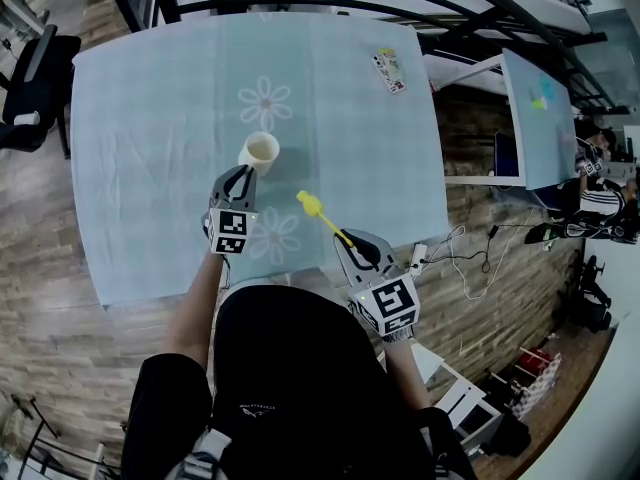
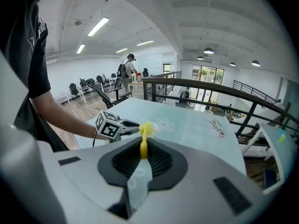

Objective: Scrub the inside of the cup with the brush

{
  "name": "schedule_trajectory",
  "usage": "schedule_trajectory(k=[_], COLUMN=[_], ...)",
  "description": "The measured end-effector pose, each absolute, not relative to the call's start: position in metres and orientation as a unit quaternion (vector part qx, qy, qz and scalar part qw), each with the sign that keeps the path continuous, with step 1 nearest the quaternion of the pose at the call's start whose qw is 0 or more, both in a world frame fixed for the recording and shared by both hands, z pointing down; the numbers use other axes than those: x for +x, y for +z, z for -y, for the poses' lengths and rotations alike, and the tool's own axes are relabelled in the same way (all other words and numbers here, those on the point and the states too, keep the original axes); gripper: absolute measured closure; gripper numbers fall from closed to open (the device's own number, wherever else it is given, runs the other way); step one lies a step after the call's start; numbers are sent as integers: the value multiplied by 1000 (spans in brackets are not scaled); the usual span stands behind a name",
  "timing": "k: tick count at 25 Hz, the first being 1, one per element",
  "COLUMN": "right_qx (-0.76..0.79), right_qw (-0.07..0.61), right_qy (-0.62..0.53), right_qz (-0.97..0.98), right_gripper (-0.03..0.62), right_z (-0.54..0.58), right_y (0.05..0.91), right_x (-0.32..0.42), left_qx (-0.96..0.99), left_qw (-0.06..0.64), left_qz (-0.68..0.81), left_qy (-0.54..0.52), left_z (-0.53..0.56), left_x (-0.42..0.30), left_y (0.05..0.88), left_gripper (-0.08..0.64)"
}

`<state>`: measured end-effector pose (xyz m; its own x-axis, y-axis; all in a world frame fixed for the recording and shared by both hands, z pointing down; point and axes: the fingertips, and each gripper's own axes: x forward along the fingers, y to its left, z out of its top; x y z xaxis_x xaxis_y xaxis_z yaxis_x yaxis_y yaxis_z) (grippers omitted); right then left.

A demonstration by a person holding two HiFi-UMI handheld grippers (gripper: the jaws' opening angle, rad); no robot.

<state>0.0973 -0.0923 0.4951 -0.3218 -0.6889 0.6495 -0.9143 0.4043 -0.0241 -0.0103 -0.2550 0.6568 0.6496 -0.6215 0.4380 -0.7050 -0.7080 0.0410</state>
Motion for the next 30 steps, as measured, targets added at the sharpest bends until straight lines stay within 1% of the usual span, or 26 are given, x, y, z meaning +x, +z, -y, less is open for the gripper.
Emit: schedule_trajectory(k=[8, 16, 17, 19, 21, 26, 30], right_qx=[489, 465, 461, 454, 448, 435, 423], right_qw=[280, 284, 285, 282, 277, 258, 229], right_qy=[196, 199, 200, 204, 209, 209, 202], right_qz=[803, 815, 816, 820, 824, 837, 853], right_gripper=[555, 555, 555, 555, 554, 554, 555], right_z=[97, 92, 92, 91, 91, 99, 101], right_y=[496, 502, 503, 503, 504, 507, 509], right_x=[92, 96, 98, 101, 106, 113, 111], left_qx=[887, 873, 871, 868, 862, 840, 835], left_qw=[128, 144, 147, 150, 147, 150, 145], left_qz=[364, 388, 391, 401, 413, 456, 485], left_qy=[252, 259, 258, 254, 253, 254, 216], left_z=[230, 229, 228, 226, 224, 220, 199], left_x=[-25, -25, -26, -27, -30, -47, -60], left_y=[686, 694, 694, 692, 688, 677, 633], left_gripper=[506, 502, 491, 419, 370, 362, 362])
